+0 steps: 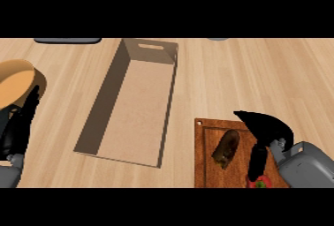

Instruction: Pick the sweet potato from the cutting board and place it in the cardboard box

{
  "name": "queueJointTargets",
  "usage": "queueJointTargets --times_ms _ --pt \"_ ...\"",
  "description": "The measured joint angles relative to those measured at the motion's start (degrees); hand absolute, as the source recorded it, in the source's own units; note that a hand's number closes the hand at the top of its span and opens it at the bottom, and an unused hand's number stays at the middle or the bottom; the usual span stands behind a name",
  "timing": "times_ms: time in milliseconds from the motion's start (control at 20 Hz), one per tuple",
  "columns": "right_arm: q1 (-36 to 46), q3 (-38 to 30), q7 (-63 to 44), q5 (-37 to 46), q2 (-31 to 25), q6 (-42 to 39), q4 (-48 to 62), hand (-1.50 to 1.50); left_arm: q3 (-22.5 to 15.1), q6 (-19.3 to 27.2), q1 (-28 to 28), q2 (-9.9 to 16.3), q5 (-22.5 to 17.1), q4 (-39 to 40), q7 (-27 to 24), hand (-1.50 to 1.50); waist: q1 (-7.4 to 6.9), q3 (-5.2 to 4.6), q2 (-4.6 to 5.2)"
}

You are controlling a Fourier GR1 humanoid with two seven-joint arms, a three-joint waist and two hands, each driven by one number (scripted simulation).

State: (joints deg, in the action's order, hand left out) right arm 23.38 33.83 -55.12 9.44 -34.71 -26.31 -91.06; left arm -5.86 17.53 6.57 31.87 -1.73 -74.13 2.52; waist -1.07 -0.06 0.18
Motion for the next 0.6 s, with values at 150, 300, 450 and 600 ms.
queueJointTargets --times_ms 150,300,450,600 --pt "1.73 0.98 -0.04 1.35 2.59 -0.96 3.84 -1.5 0.53 -0.25 0.18 -0.53 0.45 0.15 0.14 0.0 0.24 0.02 -0.05" --pt "1.5 1.12 0.42 2.98 3.98 -1.92 5.21 -1.5 1.07 -0.37 -0.54 -0.99 1.31 -0.67 0.4 0.0 0.51 0.03 -0.13" --pt "1.51 0.4 0.49 4.09 5.16 -2.95 5.8 -1.5 1.87 -0.6 -1.18 -1.72 2.05 -0.5 -0.19 0.0 0.7 0.03 -0.18" --pt "0.69 -0.36 0.4 5.12 6.66 -3.71 5.35 -1.5 3.21 -2.3 -0.46 -1.7 2.09 0.2 -0.09 0.0 0.89 0.04 -0.19"
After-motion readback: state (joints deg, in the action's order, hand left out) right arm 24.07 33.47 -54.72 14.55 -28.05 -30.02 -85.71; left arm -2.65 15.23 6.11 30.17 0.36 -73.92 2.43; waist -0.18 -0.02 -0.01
